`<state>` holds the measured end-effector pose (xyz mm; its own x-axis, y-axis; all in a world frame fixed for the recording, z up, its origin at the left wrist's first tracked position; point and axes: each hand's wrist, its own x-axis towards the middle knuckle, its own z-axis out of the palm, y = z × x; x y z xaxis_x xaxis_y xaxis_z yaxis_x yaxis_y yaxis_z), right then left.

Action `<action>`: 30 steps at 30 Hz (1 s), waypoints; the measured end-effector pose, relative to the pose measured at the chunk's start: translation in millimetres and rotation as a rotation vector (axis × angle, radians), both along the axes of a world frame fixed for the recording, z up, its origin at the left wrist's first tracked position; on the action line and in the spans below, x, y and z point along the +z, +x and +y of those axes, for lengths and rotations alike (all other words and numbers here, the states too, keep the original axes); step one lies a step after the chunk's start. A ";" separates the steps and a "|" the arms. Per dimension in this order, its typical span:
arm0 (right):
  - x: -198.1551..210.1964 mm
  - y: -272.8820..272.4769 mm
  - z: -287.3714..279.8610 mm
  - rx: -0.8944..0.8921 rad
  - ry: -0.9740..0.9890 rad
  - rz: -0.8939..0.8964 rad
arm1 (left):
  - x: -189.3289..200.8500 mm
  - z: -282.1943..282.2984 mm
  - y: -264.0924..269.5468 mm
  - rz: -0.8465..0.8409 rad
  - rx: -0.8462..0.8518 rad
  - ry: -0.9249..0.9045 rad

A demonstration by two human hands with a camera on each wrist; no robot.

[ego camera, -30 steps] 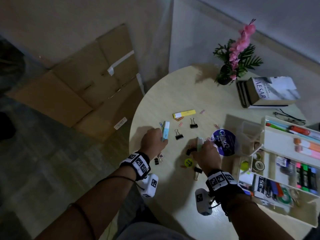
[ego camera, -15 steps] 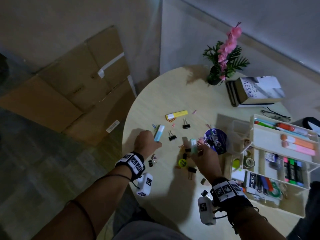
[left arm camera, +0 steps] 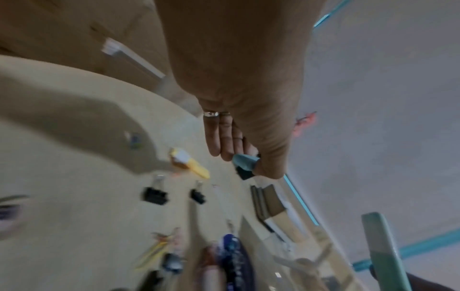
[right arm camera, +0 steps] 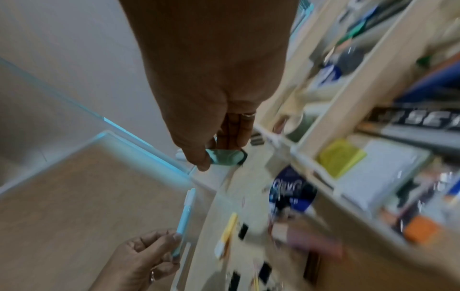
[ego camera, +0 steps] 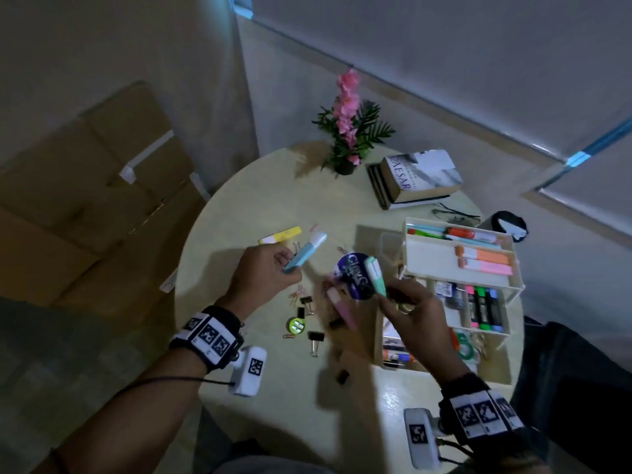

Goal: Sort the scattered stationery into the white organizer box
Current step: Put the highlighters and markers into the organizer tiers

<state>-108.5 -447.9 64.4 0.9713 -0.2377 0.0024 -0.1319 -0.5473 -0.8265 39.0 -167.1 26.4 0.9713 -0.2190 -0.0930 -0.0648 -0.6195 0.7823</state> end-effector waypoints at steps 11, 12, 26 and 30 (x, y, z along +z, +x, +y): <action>32.0 -27.0 -216.9 -0.012 -0.465 -0.015 | 83.4 -194.0 5.0 -0.252 -0.454 0.152; 27.6 -25.5 -229.4 0.011 -0.468 0.017 | 83.4 -206.2 4.6 -0.254 -0.486 0.209; -2.0 -3.8 -273.2 0.218 -0.338 0.025 | 62.6 -261.7 6.2 -0.309 -0.503 0.531; -7.9 -4.2 -276.2 0.196 -0.317 0.037 | 55.2 -270.8 0.0 -0.393 -0.506 0.556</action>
